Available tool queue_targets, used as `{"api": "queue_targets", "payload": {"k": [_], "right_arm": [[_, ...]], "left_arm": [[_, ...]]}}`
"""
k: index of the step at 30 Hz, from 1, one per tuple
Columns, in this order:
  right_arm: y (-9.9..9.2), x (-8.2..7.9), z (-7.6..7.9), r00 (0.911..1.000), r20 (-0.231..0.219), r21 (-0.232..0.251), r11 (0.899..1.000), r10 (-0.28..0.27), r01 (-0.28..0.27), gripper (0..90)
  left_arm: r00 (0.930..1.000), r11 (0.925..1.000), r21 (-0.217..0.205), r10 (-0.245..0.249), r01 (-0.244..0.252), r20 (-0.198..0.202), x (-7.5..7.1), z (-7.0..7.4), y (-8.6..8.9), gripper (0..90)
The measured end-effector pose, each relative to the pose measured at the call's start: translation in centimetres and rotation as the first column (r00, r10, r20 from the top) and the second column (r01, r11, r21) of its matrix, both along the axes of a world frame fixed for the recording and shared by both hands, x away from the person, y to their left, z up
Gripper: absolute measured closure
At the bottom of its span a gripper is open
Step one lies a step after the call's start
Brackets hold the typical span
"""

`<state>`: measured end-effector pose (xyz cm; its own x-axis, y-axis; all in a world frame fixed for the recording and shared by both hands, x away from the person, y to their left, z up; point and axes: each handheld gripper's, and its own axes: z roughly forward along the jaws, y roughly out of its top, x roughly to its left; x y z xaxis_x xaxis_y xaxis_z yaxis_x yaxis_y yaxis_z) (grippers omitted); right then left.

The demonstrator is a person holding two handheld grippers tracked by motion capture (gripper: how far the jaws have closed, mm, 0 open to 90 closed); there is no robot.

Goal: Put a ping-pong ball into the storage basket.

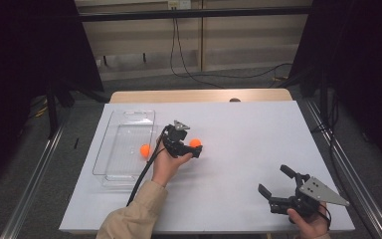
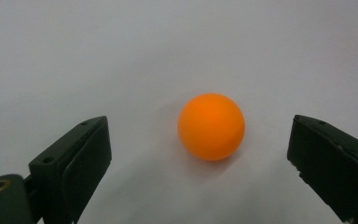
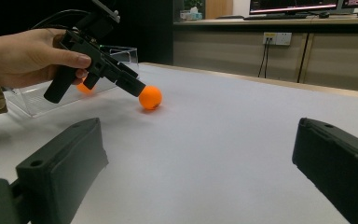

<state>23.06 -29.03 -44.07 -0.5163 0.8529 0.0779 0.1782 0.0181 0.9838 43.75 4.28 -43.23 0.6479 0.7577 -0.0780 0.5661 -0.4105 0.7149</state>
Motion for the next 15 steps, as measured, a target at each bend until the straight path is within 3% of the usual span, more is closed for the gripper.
{"api": "queue_targets", "payload": {"k": [15], "right_arm": [[-0.04, -0.04, 0.00, 1.0000, 0.000, 0.002, 1.000, 0.000, 0.000, 1.7]], "left_arm": [[0.9999, 0.9999, -0.010, 0.003, -0.003, 0.013, 0.50, -0.63, -0.18, 6.6]]}}
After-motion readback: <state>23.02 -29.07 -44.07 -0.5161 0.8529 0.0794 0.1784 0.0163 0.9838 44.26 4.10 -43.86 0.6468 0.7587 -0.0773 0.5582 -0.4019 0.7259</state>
